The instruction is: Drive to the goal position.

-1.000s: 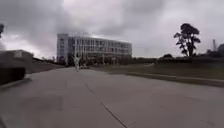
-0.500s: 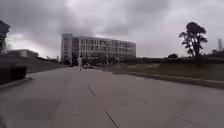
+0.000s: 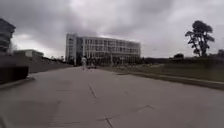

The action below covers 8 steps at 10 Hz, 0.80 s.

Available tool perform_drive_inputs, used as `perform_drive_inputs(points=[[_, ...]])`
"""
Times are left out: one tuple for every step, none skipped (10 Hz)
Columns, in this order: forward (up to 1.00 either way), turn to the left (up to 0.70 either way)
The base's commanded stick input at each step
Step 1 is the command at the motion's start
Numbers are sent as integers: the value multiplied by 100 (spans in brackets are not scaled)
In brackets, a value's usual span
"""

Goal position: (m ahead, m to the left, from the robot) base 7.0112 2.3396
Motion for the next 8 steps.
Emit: perform_drive_inputs(points=[[49, 9], [49, 0], [49, 0], [49, 0], [49, 1], [49, 1], [49, 2], [49, 5]])
